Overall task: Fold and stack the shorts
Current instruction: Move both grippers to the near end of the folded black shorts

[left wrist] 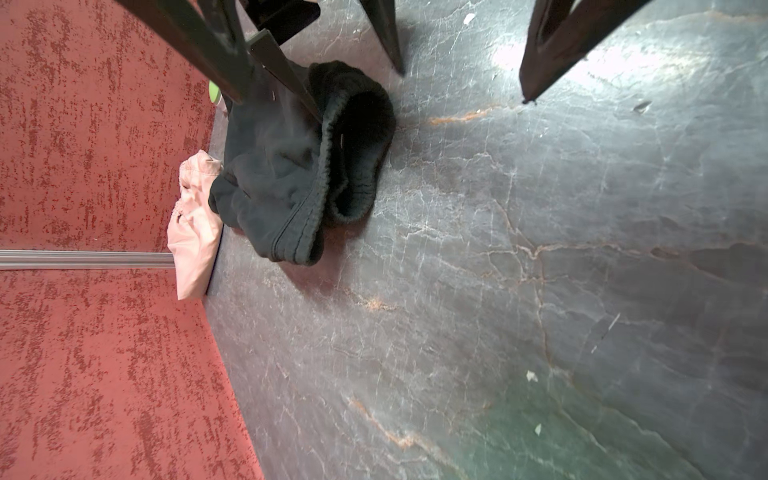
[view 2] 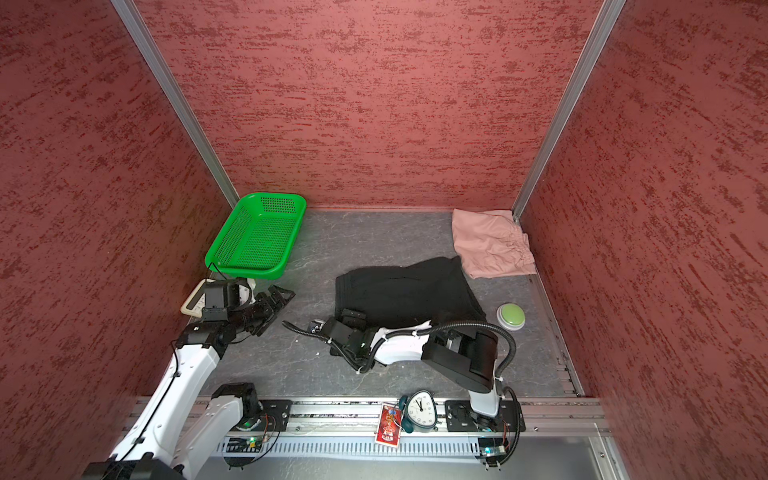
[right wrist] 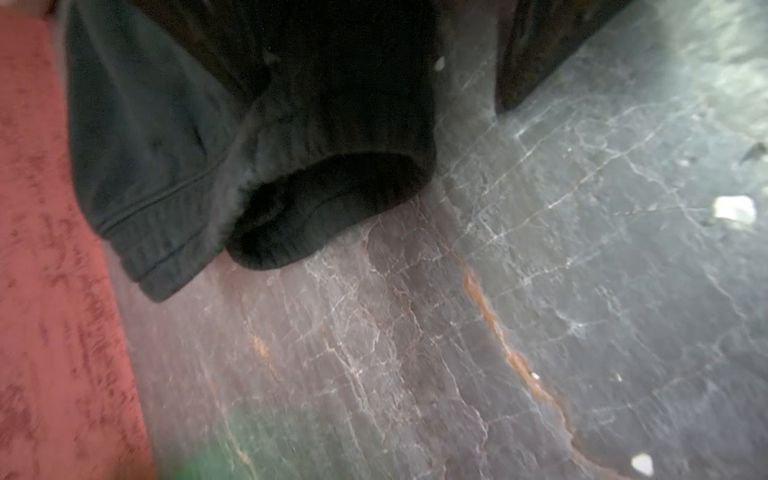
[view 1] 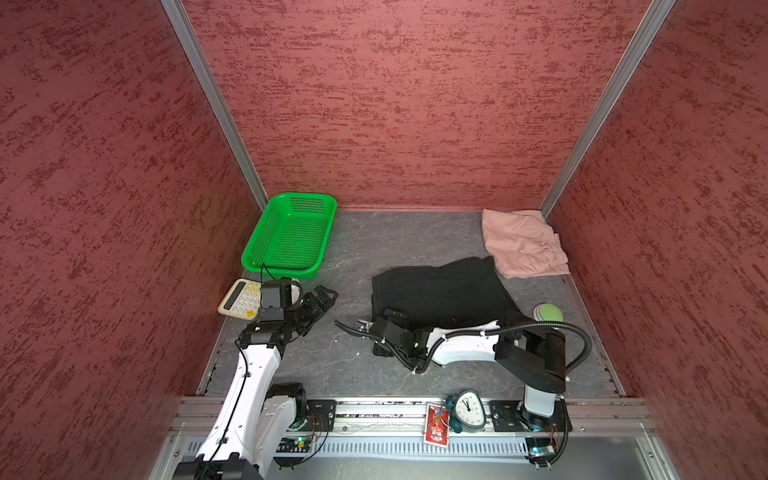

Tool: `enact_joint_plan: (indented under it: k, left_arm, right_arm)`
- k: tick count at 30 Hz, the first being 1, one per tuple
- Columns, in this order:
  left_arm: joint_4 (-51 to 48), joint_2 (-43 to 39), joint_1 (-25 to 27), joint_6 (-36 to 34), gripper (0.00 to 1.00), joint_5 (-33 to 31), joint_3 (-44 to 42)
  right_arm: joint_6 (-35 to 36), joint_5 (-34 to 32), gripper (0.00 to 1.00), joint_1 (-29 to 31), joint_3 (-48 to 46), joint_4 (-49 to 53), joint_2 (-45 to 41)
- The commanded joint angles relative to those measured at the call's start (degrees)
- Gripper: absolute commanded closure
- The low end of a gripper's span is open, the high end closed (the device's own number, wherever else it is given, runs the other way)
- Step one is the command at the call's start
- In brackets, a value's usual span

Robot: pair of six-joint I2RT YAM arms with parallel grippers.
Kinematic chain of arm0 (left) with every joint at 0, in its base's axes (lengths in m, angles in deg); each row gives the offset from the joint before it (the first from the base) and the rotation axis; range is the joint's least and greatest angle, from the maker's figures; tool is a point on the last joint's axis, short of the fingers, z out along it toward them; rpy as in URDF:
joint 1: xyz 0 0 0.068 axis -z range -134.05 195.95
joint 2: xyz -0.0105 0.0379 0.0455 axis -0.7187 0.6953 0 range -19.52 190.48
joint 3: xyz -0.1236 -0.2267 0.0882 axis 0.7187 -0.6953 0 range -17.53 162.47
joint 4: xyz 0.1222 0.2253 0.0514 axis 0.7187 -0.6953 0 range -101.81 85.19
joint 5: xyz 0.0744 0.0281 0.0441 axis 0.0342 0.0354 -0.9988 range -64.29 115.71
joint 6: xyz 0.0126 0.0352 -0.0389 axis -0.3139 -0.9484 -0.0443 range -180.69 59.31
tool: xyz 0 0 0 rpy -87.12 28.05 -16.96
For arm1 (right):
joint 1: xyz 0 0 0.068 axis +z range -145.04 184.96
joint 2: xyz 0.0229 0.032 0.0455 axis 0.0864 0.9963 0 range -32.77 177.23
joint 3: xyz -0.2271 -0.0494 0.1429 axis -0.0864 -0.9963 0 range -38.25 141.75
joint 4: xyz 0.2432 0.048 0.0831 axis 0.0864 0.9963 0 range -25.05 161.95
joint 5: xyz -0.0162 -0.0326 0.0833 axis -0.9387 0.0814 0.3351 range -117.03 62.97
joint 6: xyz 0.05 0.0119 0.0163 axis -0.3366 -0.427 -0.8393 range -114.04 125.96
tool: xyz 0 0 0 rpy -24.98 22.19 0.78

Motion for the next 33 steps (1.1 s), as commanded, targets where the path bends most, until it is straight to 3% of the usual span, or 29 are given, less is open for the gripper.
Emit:
enact_joint_plan:
  k: [1,4,6,14,16,33]
  left_arm:
    - [0.9,-0.3,-0.4,0.1,0.01,1.7,-1.9]
    - [5.8,0.2,0.0,3.1,0.01,3.6,-5.4]
    - [10.5,1.4,2.0,5.9,0.01,4.3,-7.8]
    - [34.2,11.9,16.8,17.1,0.01,-0.6,-13.0]
    - [41.8,14.7,18.2,20.4,0.01,0.2,-14.3]
    - [77.9,39.8,25.3,36.5,0.01,2.9,-15.7]
  right_arm:
    - [1.0,-2.2,0.51,0.2,-0.3,-3.8,-0.3]
    - [-4.3,2.2,0.88,-0.7,-1.0,-4.1,-3.0]
    - [-7.0,4.8,1.0,-1.4,-1.8,-4.5,-4.2]
    - [-13.3,10.3,1.0,-3.9,-5.9,-9.3,-8.8]
    - [-14.1,10.9,1.0,-4.7,-6.8,-9.9,-9.5]
    - [-15.7,12.3,1.0,-6.6,-10.5,-15.7,-12.5]
